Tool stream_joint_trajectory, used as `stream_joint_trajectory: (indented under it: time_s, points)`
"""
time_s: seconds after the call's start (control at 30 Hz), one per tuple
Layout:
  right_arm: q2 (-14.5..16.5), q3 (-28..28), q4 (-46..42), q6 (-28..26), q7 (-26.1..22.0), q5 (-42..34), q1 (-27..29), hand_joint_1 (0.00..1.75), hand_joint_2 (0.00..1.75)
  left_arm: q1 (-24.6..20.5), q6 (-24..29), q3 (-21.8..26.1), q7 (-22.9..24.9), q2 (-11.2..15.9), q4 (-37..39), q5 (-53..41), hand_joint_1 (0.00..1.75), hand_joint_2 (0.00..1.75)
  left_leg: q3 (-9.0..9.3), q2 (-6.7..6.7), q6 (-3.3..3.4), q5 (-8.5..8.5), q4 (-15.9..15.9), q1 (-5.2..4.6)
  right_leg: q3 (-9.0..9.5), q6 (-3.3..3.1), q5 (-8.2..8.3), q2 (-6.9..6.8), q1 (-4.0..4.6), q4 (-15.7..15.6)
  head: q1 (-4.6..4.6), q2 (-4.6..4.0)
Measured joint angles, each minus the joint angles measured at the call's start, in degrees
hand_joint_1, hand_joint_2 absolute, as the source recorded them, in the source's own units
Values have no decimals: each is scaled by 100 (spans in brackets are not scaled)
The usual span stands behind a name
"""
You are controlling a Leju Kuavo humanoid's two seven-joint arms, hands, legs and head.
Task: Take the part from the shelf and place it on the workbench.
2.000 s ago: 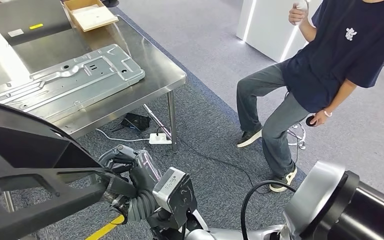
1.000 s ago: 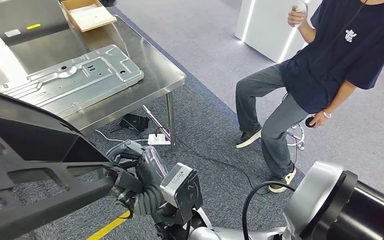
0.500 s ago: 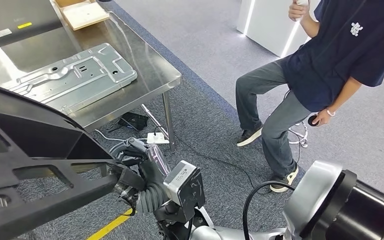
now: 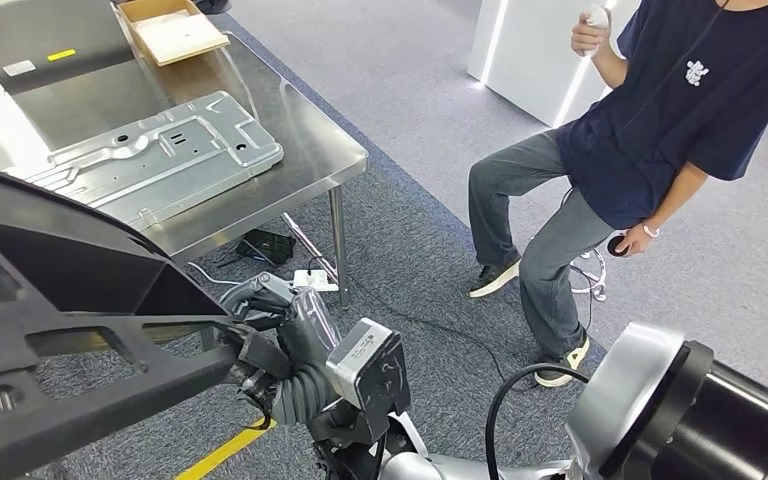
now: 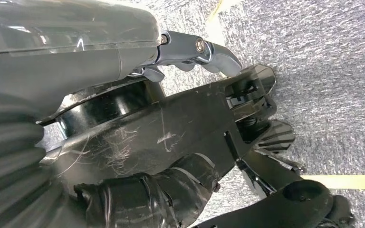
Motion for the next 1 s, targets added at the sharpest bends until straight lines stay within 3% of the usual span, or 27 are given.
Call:
stream_joint_trajectory:
  time_s: [0.07, 0.1, 0.17, 0.3, 0.37, 0.43, 0.47, 0.5, 0.53, 0.6, 0.67, 0.77, 0.8, 0.9, 1.0]
  points:
    - [0, -1, 0, 1, 1, 0, -3, 175, 175, -1, 0, 0, 4, -5, 0, 0, 0, 175, 1, -11, -40, -34, 49, 19, 293, 29, 364, -6, -35, -599, 0, 0]
    - [0, -2, 1, 1, -6, 0, -5, 175, 175, -3, 0, 0, 5, -7, 0, -1, 0, 175, -9, -18, -73, -61, 88, 16, 444, 41, 464, -6, -45, -905, 1, 0]
    - [7, -4, -1, 2, -57, 0, 5, 175, 175, -5, 0, 0, 10, -4, 0, -7, 0, 175, -47, -32, -139, -118, 171, -2, 583, -15, 504, 20, -45, -1192, 0, 0]
    - [61, -7, 2, 2, -189, 0, 55, 175, 175, -5, 0, 0, 24, -1, 1, -22, 0, 175, -102, -37, -231, -193, 269, 3, 591, -193, 504, 42, -23, -1244, -1, 0]
    - [90, -8, 4, 2, -206, 0, 65, 175, 175, -11, 0, 0, 26, 0, 0, -30, 0, 175, -282, -32, -275, -442, 670, 20, 595, -247, 511, 34, -26, -1258, -2, 0]
    - [107, -8, 6, 2, -207, 0, 73, 175, 175, -16, -1, 0, 27, 0, 0, -37, 0, 175, -615, -29, -293, -778, 1384, 23, 593, -274, 506, 25, -2, -1259, -2, 0]
    - [109, -8, 7, 2, -207, 0, 75, 175, 175, -21, -1, 0, 31, 0, 0, -40, 0, 175, -758, -28, -289, -869, 1677, 22, 593, -283, 503, 21, 15, -1259, -2, 0]
    - [110, -8, 8, 2, -206, 0, 77, 175, 175, -25, -2, 0, 37, 0, 0, -45, 0, 175, -824, -28, -270, -858, 1803, 18, 597, -290, 498, 21, 33, -1259, -2, 0]
    - [110, -8, 9, 2, -205, 0, 77, 175, 175, -30, -2, 0, 43, 0, 0, -52, 0, 175, -791, -29, -237, -744, 1725, 8, 608, -297, 494, 26, 50, -1259, -2, 0]
    - [113, -9, 8, 2, -205, 0, 76, 175, 175, -31, -1, 0, 55, 1, 0, -69, 0, 175, -478, -31, -116, -333, 1050, -47, 645, -312, 483, 39, 72, -1264, -2, 0]
    - [114, -9, 8, 2, -204, 0, 76, 175, 175, -32, 1, 0, 59, 15, 0, -79, 0, 175, -190, -30, 7, -93, 434, -115, 664, -310, 481, 42, 74, -1278, -2, -1]
    - [118, -10, 8, 2, -203, 0, 77, 175, 175, -31, 2, 0, 67, 31, 0, -79, 0, 175, -81, -32, 100, -84, 173, -180, 646, -240, 521, 27, 38, -1329, -2, 0]
    - [122, -10, 8, 2, -203, 0, 77, 175, 175, -24, 3, 0, 73, 32, 0, -79, 0, 175, -37, -28, 112, -55, 77, -158, 648, -210, 530, 17, 38, -1347, -1, 0]
    - [129, -10, 8, 2, -205, 0, 80, 175, 175, -14, 15, 0, 84, 32, 0, -84, 0, 175, 112, -7, 102, 67, -199, -81, 625, -146, 436, 1, 66, -1241, 2, -2]
    - [129, -11, 9, 2, -204, 0, 80, 175, 175, -17, 17, 0, 85, 33, 0, -85, 0, 175, 129, -2, 101, 76, -225, -86, 593, -134, 376, 2, 68, -1160, 4, -2]
